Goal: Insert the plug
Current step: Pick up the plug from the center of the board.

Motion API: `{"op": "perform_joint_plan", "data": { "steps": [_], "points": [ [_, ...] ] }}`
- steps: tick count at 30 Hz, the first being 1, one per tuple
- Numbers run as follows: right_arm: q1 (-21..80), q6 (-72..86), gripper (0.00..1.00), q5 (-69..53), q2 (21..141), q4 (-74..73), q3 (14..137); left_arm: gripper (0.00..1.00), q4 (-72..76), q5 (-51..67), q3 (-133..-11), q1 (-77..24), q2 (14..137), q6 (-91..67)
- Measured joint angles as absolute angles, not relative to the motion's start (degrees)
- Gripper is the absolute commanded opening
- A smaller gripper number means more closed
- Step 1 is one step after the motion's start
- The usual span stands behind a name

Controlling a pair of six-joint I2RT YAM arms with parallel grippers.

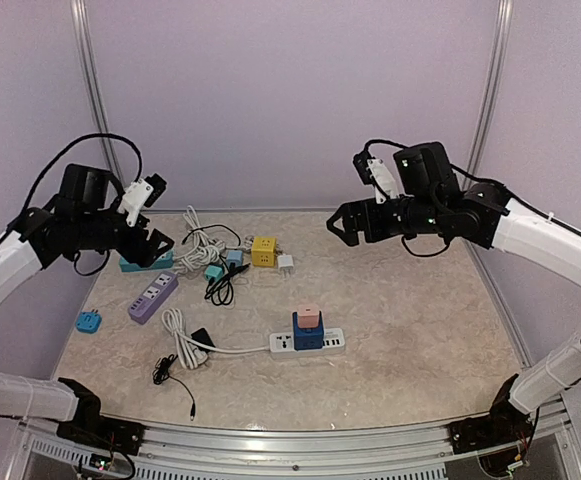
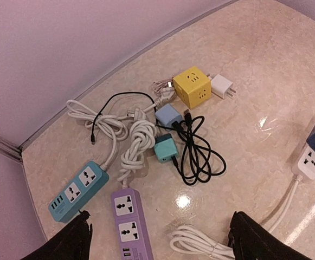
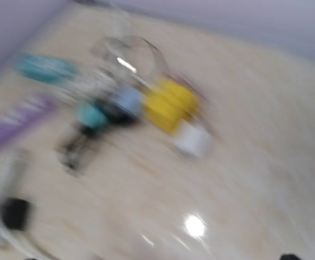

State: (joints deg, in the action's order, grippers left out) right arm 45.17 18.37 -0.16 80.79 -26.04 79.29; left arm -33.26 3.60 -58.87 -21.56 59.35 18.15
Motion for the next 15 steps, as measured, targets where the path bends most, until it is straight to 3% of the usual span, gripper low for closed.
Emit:
{"op": "perform_joint_plan", "data": {
  "steps": [3, 7, 10, 15],
  "points": [
    [45.1, 22.0, 0.95, 6.1, 81.2, -29.0, 75.4, 0.66, -46.9, 3.1, -78.2, -22.0, 74.7, 21.5],
    [45.1, 24.4, 0.95, 10.6, 81.2, -30.5, 71.1, 0.73, -60.9, 0.1, -101.6, -23.5, 97.0, 22.3],
    [45.1, 25.2, 0.94, 12.1, 81.4, -31.1, 70.5, 0.76, -64.9, -2.9, -105.6, -25.6, 107.3, 22.4],
    [45.1, 25.7, 0.92, 12.7, 82.0, -31.4, 70.5, 0.64, -67.6, -4.2, -107.2, -27.8, 117.9, 20.9]
  ]
}}
